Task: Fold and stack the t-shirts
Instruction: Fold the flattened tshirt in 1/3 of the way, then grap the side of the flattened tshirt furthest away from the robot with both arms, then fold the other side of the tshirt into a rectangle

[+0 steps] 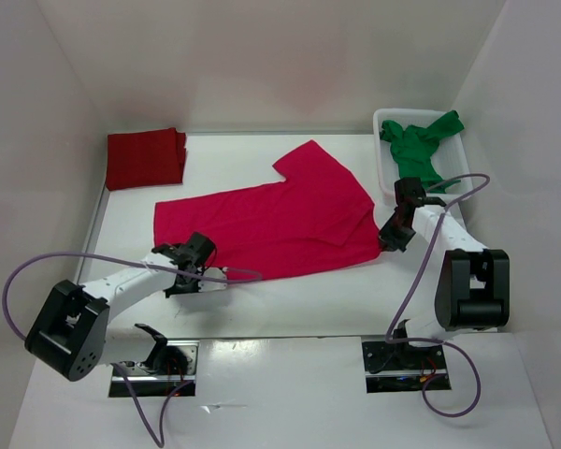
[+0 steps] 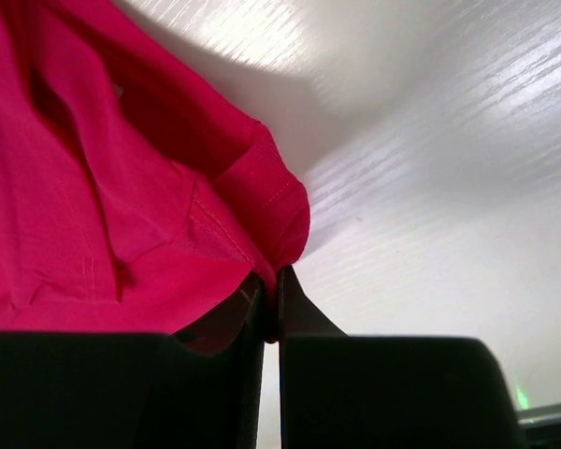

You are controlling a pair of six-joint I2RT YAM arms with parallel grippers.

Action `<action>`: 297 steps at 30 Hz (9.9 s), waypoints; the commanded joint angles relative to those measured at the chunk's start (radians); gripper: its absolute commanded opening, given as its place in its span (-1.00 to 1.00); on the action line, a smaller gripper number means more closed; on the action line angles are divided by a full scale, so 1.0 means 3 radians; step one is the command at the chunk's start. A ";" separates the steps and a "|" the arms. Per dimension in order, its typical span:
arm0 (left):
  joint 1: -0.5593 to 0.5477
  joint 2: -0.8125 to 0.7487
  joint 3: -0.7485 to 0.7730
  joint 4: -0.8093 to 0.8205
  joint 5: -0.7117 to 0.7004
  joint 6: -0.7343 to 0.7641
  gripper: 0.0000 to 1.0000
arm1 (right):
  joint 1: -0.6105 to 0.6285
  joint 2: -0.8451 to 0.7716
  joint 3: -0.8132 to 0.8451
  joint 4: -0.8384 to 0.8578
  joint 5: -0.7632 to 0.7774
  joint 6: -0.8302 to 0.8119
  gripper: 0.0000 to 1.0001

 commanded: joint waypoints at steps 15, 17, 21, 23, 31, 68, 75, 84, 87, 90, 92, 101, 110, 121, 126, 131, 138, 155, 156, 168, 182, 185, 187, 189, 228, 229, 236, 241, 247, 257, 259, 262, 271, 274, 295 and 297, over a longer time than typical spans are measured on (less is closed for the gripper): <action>0.0240 -0.0084 -0.0203 -0.0338 -0.0241 0.0599 -0.72 | 0.0412 0.0017 0.0276 -0.1250 0.0068 -0.0153 -1.00; 0.0240 -0.0084 -0.0234 -0.0338 -0.0190 0.0600 -0.51 | 0.0442 -0.0050 0.0276 -0.1286 0.0114 -0.0122 -0.95; 0.0240 -0.0054 -0.0199 -0.0379 -0.0001 0.0564 0.07 | 0.0443 0.0057 0.0276 -0.1286 0.0145 -0.0091 -0.53; 0.0240 0.0007 -0.0199 -0.0379 -0.0001 0.0528 0.28 | 0.0443 0.0134 0.0276 -0.1286 0.0145 -0.0091 -0.23; 0.0633 -0.0304 -0.0168 -0.0542 -0.0210 0.0492 0.67 | 0.0443 -0.0096 0.0337 -0.1348 0.0370 0.0047 0.21; 0.2582 0.0789 0.0998 -0.0557 0.1850 0.0062 0.68 | 0.0090 0.0952 0.0379 -0.0831 -0.0279 -0.0536 0.16; 0.2353 0.0825 0.0804 -0.0226 0.1881 0.0104 0.38 | 0.0090 0.1085 0.0379 -0.0861 -0.0152 -0.0490 -0.92; 0.2352 0.0897 0.0676 0.0137 0.1559 0.0180 -0.47 | 0.0014 0.1024 0.0414 -0.1158 0.0333 -0.0096 -1.00; 0.2352 0.0897 0.0676 0.0168 0.1528 0.0211 -0.33 | -0.0053 0.1115 0.0450 -0.1224 0.0421 -0.0014 -0.88; 0.2495 0.0780 0.1007 -0.0142 0.1950 0.0099 0.51 | -0.0053 0.1106 0.0450 -0.1255 0.0451 -0.0014 -0.58; 0.2816 0.0556 0.1298 -0.0388 0.2602 0.0028 0.67 | -0.0053 0.1065 0.0420 -0.1199 0.0380 -0.0055 -0.48; 0.2730 0.0238 0.1152 -0.0593 0.2285 0.0645 0.81 | -0.0053 0.1024 0.0420 -0.1138 0.0288 -0.0127 -0.23; 0.2583 0.0381 0.0809 -0.0436 0.2295 0.0354 0.81 | -0.0053 0.1136 0.0420 -0.1067 0.0165 -0.0224 -0.09; 0.2332 0.0519 0.0287 0.0311 0.1442 0.0390 0.47 | -0.0232 0.0999 0.0420 -0.1071 0.0267 -0.0193 -0.83; 0.2301 0.0519 0.0287 0.0338 0.1191 0.0538 0.51 | -0.0263 0.0968 0.0389 -0.1178 0.0267 -0.0162 -0.26; 0.2301 0.0315 0.0257 0.0123 0.1119 0.0691 0.61 | -0.0263 0.0901 0.0389 -0.1179 0.0334 -0.0122 0.23; 0.2388 0.0115 0.0997 -0.0312 0.1278 0.0442 0.69 | -0.0176 0.0191 0.0557 -0.1240 0.0420 -0.0091 0.23; 0.1717 0.0631 0.2373 -0.0251 0.0872 -0.0473 1.00 | 0.0621 -0.0020 0.1245 -0.0596 -0.0014 -0.0295 0.07; 0.1718 0.0717 0.2434 -0.0251 0.0939 -0.0540 1.00 | 0.0708 0.0163 0.1395 -0.0566 0.0017 -0.0356 0.07; 0.1785 0.0637 0.1740 -0.0149 0.1100 -0.0863 1.00 | 0.0974 0.1575 0.3057 -0.0494 0.0211 -0.0893 0.07; 0.1999 0.1909 0.2619 0.0598 0.1467 -0.1722 1.00 | 0.1031 0.4157 0.6283 -0.0775 0.0676 -0.0996 0.38; 0.2030 0.2032 0.2588 0.0669 0.1467 -0.1763 1.00 | 0.1061 0.4448 0.6570 -0.0638 0.0799 -0.0996 0.38; 0.2061 0.2144 0.2588 0.0669 0.1467 -0.1793 1.00 | 0.1138 0.4526 0.6607 -0.0566 0.1033 -0.1026 0.38; 0.2061 0.2257 0.2670 0.0669 0.1502 -0.1834 1.00 | 0.1138 0.4588 0.6637 -0.0524 0.1268 -0.1067 0.41; 0.2091 0.2682 0.2936 0.0311 0.1896 -0.1742 -0.31 | 0.1036 0.4475 0.6407 -0.0376 0.1228 -0.1436 0.41; 0.2091 0.2682 0.2906 0.0311 0.1932 -0.1742 -0.38 | 0.1005 0.4475 0.6407 -0.0376 0.1229 -0.1436 0.44; 0.2091 0.2682 0.2941 0.0281 0.1932 -0.1712 -0.55 | 0.0969 0.4582 0.6182 -0.0453 0.1015 -0.1522 0.32; 0.2091 0.2682 0.2941 0.0281 0.1932 -0.1712 -0.89 | 0.0969 0.4644 0.6136 -0.0534 0.0886 -0.1492 -0.99; 0.2091 0.2406 0.2941 0.0317 0.1815 -0.1630 -1.00 | 0.0939 0.4404 0.6182 -0.0708 0.0753 -0.1410 -1.00; 0.1846 0.1619 0.2379 0.0526 0.1084 -0.0797 -1.00 | 0.1097 0.2305 0.3650 -0.0495 0.0503 -0.1211 -1.00; 0.1846 0.1491 0.2231 0.0603 0.1007 -0.0689 -1.00 | 0.1168 0.1708 0.3081 -0.0194 0.0553 -0.1104 -1.00; 0.1846 0.1332 0.1996 0.0639 0.1001 -0.0607 -1.00 | 0.1286 0.1236 0.2182 -0.0009 0.0523 -0.0991 -1.00; 0.1815 0.0800 0.1520 0.0761 0.1026 -0.0464 -0.95 | 0.1353 0.0058 0.0897 0.0054 0.0620 -0.0648 -1.00; 0.1815 0.0764 0.1484 0.0690 0.1165 -0.0464 -0.85 | 0.1353 -0.0075 0.0636 -0.0033 0.0620 -0.0536 -1.00; 0.1785 0.0156 0.0885 -0.0332 0.1579 -0.0014 0.21 | 0.1419 -0.0065 0.0420 -0.0304 0.0395 -0.0280 -1.00; 0.1785 0.0222 0.0947 -0.0435 0.1661 -0.0014 0.33 | 0.1419 -0.0065 0.0420 -0.0269 0.0395 -0.0280 -1.00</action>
